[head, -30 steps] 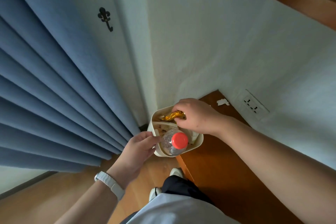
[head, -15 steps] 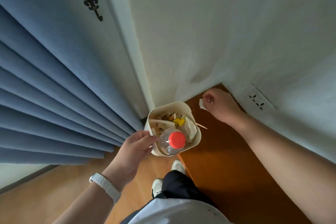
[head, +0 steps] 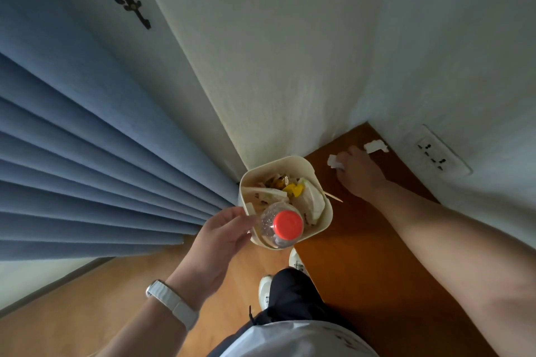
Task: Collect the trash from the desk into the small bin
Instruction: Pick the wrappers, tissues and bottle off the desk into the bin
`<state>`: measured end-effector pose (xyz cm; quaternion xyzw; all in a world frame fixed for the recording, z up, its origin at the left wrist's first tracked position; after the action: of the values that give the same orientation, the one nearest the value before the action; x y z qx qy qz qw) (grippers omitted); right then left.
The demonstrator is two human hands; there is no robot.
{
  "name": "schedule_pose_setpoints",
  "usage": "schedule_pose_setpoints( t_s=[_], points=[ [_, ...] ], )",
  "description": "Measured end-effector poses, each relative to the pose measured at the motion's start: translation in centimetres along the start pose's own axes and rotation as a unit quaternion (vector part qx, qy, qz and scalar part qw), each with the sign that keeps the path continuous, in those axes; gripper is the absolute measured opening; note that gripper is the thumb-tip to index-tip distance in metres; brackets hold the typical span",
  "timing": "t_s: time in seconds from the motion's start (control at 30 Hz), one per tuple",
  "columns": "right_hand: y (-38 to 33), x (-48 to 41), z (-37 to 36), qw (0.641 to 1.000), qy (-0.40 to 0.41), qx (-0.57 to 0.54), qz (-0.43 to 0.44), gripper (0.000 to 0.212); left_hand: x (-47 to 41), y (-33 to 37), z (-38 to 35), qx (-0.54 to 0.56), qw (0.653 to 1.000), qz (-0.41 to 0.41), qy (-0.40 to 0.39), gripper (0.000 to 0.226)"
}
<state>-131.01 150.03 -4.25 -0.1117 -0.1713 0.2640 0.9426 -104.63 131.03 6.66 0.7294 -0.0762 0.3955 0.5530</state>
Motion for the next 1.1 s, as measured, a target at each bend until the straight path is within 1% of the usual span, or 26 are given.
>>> schedule_pose_setpoints(
  t_s=[0.1, 0.17, 0.23, 0.37, 0.5, 0.57, 0.67, 0.73, 0.8, 0.9, 1.0, 1.03, 1.1],
  points=[
    [-0.1, 0.1, -0.4, 1.000, -0.022, -0.016, -0.003, 0.014, -0.2, 0.0, 0.1, -0.009, 1.000, -0.004, -0.006, 0.034],
    [-0.1, 0.7, -0.2, 0.999, -0.023, -0.028, -0.010, 0.008, -0.2, 0.1, 0.2, -0.012, 1.000, -0.004, -0.002, 0.032],
    [-0.5, 1.5, 1.0, 0.998, -0.002, -0.061, -0.020, 0.009, 0.0, 0.3, 0.2, -0.015, 1.000, -0.005, 0.000, 0.027],
    [-2.8, 3.5, 5.6, 0.989, 0.046, -0.138, -0.023, 0.009, 0.3, 0.3, 0.3, -0.024, 1.000, -0.003, -0.014, 0.030],
    [-6.7, 6.3, 11.0, 0.977, 0.084, -0.193, 0.026, 0.005, 0.7, 0.4, 0.6, -0.034, 0.999, -0.001, -0.020, 0.028],
    [-9.5, 7.9, 13.0, 0.974, 0.078, -0.203, 0.066, 0.007, 1.0, 0.7, 0.7, -0.036, 0.999, -0.004, -0.024, 0.028],
    [-13.8, 9.8, 14.7, 0.971, 0.048, -0.192, 0.138, 0.009, 1.5, 1.0, 1.1, -0.030, 0.999, -0.009, -0.029, 0.030],
    [-16.3, 10.6, 14.9, 0.970, 0.021, -0.176, 0.168, 0.012, 2.0, 1.2, 1.3, -0.025, 0.999, -0.012, -0.032, 0.030],
    [-18.3, 11.0, 14.6, 0.971, 0.002, -0.138, 0.195, 0.013, 2.5, 1.5, 1.5, -0.017, 0.999, -0.014, -0.036, 0.029],
    [-21.0, 11.1, 13.9, 0.969, -0.004, -0.071, 0.236, 0.011, 3.1, 1.6, 2.0, -0.007, 0.999, -0.012, -0.036, 0.042],
    [-22.8, 10.9, 13.7, 0.965, 0.008, -0.044, 0.260, 0.007, 3.3, 1.5, 2.4, -0.004, 0.999, -0.011, -0.040, 0.036],
    [-23.1, 10.8, 13.8, 0.964, 0.014, -0.047, 0.263, 0.009, 3.4, 1.4, 2.5, -0.003, 0.999, -0.011, -0.041, 0.040],
    [-23.4, 10.7, 13.9, 0.963, 0.019, -0.056, 0.262, 0.013, 3.5, 1.3, 2.5, -0.004, 0.999, -0.010, -0.044, 0.057]
  ],
)
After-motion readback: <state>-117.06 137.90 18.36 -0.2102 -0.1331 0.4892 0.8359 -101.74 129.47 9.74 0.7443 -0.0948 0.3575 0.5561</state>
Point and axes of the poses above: each hand's wrist, its own x-axis away from the middle knuckle, its own z-axis out of the back of the hand, y = z × x, the point moved 8 cm from there along -x, towards the middle knuckle
